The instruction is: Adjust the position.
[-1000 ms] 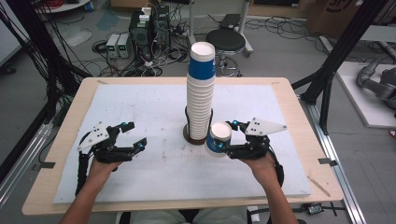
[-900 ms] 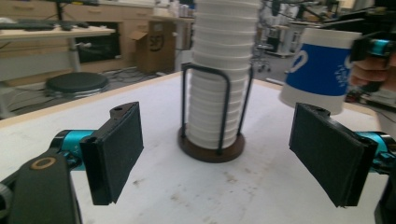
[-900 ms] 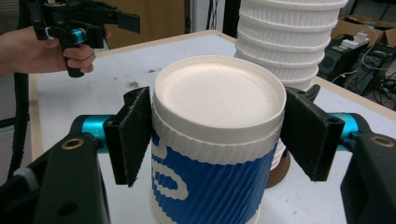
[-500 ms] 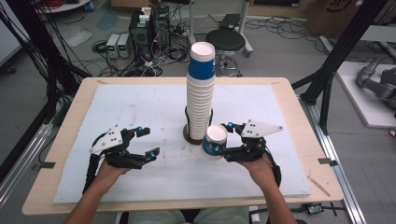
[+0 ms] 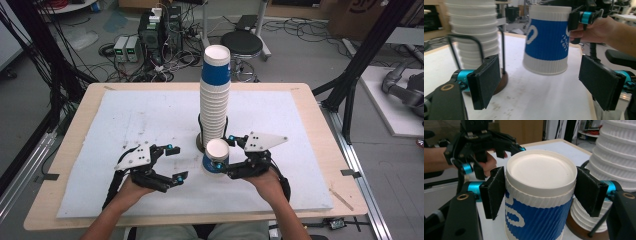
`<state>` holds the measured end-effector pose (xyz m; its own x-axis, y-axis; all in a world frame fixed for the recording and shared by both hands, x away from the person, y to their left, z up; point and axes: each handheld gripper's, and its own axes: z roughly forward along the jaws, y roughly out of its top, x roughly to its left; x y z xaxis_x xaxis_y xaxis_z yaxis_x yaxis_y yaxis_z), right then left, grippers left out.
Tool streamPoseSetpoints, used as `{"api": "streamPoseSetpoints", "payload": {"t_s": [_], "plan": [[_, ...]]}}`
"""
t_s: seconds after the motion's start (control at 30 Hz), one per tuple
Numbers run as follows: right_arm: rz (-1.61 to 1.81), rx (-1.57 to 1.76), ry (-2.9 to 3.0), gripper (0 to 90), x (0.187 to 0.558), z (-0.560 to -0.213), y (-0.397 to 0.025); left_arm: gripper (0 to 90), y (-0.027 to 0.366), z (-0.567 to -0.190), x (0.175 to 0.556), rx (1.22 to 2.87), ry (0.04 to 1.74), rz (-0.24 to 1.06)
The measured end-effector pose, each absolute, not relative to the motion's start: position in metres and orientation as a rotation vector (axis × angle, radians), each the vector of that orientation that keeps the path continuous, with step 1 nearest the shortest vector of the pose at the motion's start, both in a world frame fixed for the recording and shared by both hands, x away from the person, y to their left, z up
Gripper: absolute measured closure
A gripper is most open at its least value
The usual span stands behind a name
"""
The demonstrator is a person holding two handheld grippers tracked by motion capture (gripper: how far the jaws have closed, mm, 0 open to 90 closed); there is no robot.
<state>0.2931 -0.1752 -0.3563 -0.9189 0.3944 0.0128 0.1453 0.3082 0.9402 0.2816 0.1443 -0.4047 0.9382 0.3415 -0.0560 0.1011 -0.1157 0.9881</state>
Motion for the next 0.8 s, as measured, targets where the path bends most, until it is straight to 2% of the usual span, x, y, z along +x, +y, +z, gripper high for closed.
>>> {"api": "streamPoseSetpoints", "payload": {"t_s": [0.27,0.8], "plan": [[1.724,0.451,2.370,29.7,0.291,-0.358,-0.168,17.5,0.119,-0.406,0.283,1.689,0.280,0.181],[1.860,0.433,2.372,29.9,0.291,-0.360,-0.164,19.1,0.104,-0.413,0.284,1.714,0.251,0.154]]}}
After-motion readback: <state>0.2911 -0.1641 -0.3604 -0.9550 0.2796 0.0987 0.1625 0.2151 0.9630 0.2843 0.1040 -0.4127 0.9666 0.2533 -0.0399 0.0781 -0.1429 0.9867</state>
